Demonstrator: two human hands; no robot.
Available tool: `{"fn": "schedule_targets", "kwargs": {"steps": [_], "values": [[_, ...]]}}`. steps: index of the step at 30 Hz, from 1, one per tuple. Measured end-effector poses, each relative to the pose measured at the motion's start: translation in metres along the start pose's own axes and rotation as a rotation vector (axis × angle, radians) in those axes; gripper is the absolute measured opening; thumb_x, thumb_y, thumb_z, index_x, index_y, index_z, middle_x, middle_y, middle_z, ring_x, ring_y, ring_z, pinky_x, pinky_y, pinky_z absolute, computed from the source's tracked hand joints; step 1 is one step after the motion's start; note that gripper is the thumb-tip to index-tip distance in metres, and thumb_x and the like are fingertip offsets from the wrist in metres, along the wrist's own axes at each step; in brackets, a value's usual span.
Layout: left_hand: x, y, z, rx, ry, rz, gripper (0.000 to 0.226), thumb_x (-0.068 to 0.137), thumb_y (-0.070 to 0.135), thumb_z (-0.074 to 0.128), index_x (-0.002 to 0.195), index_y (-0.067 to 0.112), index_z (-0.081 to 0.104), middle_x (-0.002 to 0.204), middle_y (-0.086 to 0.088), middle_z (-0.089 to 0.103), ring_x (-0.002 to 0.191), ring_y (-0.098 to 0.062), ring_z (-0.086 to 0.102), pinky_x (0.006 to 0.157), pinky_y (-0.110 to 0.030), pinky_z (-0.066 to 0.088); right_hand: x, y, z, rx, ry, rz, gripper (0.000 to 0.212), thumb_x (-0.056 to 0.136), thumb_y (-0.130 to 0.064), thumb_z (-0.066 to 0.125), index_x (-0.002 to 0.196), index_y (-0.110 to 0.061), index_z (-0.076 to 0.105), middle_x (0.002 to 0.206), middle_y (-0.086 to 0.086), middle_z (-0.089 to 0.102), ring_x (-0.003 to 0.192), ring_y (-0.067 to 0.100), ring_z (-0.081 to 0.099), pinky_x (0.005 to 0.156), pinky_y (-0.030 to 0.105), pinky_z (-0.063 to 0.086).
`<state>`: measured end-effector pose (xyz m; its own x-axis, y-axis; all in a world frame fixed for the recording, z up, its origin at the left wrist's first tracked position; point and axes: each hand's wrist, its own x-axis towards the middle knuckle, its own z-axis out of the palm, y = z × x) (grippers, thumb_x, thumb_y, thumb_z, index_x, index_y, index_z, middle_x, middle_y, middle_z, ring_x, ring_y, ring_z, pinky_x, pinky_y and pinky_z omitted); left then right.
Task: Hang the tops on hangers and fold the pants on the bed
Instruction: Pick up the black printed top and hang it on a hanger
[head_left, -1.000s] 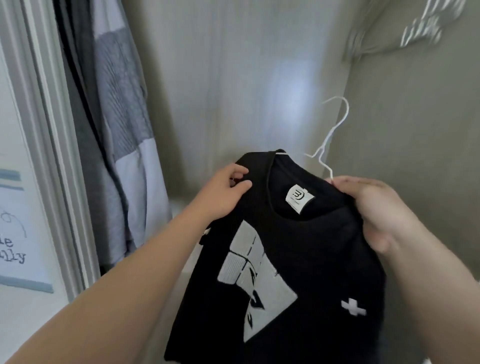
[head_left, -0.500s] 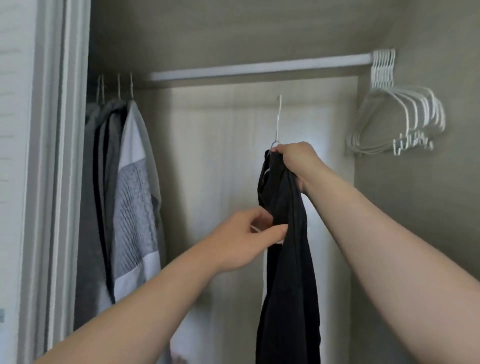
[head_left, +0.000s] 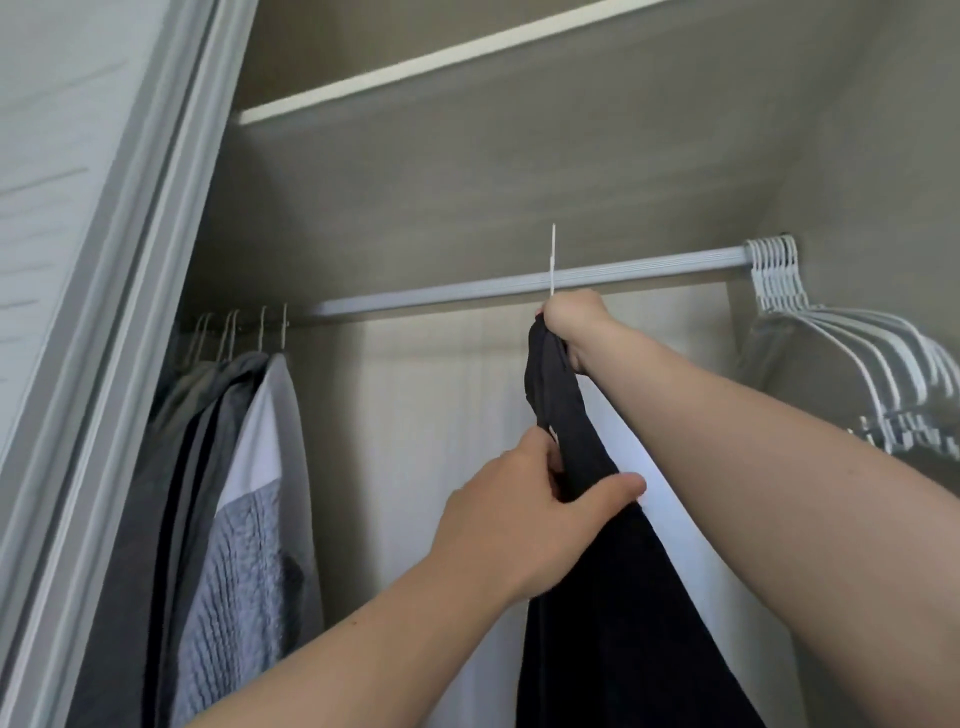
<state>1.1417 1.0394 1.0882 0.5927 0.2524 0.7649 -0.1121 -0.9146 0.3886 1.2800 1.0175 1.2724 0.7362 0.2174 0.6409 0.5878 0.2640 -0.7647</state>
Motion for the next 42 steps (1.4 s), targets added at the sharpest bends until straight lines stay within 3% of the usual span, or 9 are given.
{"fn": "schedule_targets", "kwargs": {"steps": [5, 9, 13, 19, 24, 27, 33, 38, 42], "values": [[0.022, -0.014, -0.001, 0.235, -0.012, -0.010, 0.015, 0.088, 0.030, 0.053, 0.098, 0.024, 0.044, 0.089, 0.005, 0.060, 0.083, -0.021, 0.062, 0.077, -0.040, 0.054, 0.020, 0.010, 0.010, -0.014, -0.023, 0.062, 0.016, 0.094, 0.000, 0.052, 0.108, -0.004, 0.058, 0.089, 0.014, 0.059, 0.070, 0.024, 0.057, 0.057, 0.027, 0.041], [0.027, -0.031, -0.008, 0.328, -0.006, -0.013, 0.008, 0.087, 0.018, 0.047, 0.093, 0.021, 0.043, 0.086, 0.002, 0.058, 0.079, -0.024, 0.059, 0.063, -0.035, 0.044, 0.027, 0.025, 0.013, -0.061, -0.033, 0.096, 0.011, 0.092, 0.003, 0.053, 0.100, -0.004, 0.056, 0.087, 0.014, 0.058, 0.068, 0.025, 0.055, 0.053, 0.025, 0.039], [0.024, -0.048, -0.011, 0.355, -0.036, -0.049, 0.008, 0.088, 0.016, 0.046, 0.093, 0.021, 0.043, 0.087, 0.002, 0.056, 0.081, -0.026, 0.059, 0.067, -0.037, 0.047, 0.022, 0.042, 0.019, -0.098, -0.101, 0.083, 0.013, 0.092, 0.004, 0.055, 0.082, -0.005, 0.052, 0.076, 0.012, 0.056, 0.058, 0.024, 0.055, 0.037, 0.019, 0.042], [0.013, -0.066, -0.012, 0.381, -0.036, -0.062, 0.009, 0.090, 0.015, 0.046, 0.088, 0.021, 0.039, 0.088, 0.000, 0.056, 0.077, -0.023, 0.057, 0.065, -0.035, 0.046, -0.005, 0.040, 0.026, -0.212, -0.189, 0.008, 0.009, 0.092, -0.009, 0.057, 0.084, -0.008, 0.053, 0.073, 0.011, 0.056, 0.055, 0.024, 0.056, 0.041, 0.025, 0.049], [0.003, -0.081, -0.022, 0.506, -0.026, -0.047, 0.014, 0.091, 0.018, 0.045, 0.087, 0.024, 0.033, 0.080, 0.005, 0.048, 0.064, -0.015, 0.046, 0.053, -0.031, 0.034, -0.051, 0.027, 0.017, -0.765, -0.200, -0.218, 0.017, 0.082, -0.023, 0.056, 0.079, -0.006, 0.056, 0.076, 0.014, 0.068, 0.056, 0.030, 0.067, 0.056, 0.038, 0.060], [-0.002, -0.086, -0.026, 0.603, -0.020, -0.032, 0.017, 0.092, 0.019, 0.045, 0.085, 0.024, 0.030, 0.077, 0.007, 0.043, 0.059, -0.013, 0.039, 0.054, -0.032, 0.030, -0.070, 0.017, 0.015, -1.007, -0.156, -0.311, 0.013, 0.079, -0.019, 0.052, 0.075, -0.008, 0.059, 0.063, 0.008, 0.071, 0.048, 0.027, 0.068, 0.057, 0.032, 0.057], [-0.009, -0.093, -0.035, 0.666, -0.029, -0.062, 0.012, 0.092, 0.020, 0.045, 0.092, 0.021, 0.033, 0.078, 0.005, 0.042, 0.075, -0.031, 0.053, 0.066, -0.035, 0.040, -0.080, 0.019, 0.053, -0.964, -0.290, -0.302, 0.017, 0.084, -0.010, 0.051, 0.076, 0.001, 0.061, 0.052, 0.017, 0.067, 0.047, 0.031, 0.069, 0.062, 0.043, 0.063], [-0.017, -0.107, -0.059, 0.741, -0.031, -0.124, 0.012, 0.093, 0.020, 0.044, 0.093, 0.021, 0.032, 0.077, 0.005, 0.038, 0.075, -0.030, 0.048, 0.068, -0.036, 0.038, -0.068, 0.039, 0.088, -0.714, -0.375, -0.343, 0.020, 0.082, -0.012, 0.052, 0.064, -0.004, 0.052, 0.055, 0.021, 0.067, 0.050, 0.034, 0.069, 0.053, 0.028, 0.054], [-0.018, -0.118, -0.081, 0.796, -0.004, -0.165, 0.007, 0.094, 0.020, 0.043, 0.098, 0.020, 0.037, 0.081, 0.004, 0.043, 0.078, -0.028, 0.049, 0.066, -0.035, 0.038, -0.060, 0.051, 0.116, -0.578, -0.454, -0.369, 0.019, 0.085, -0.013, 0.047, 0.068, -0.004, 0.053, 0.059, 0.022, 0.068, 0.063, 0.036, 0.070, 0.064, 0.032, 0.054]]}}
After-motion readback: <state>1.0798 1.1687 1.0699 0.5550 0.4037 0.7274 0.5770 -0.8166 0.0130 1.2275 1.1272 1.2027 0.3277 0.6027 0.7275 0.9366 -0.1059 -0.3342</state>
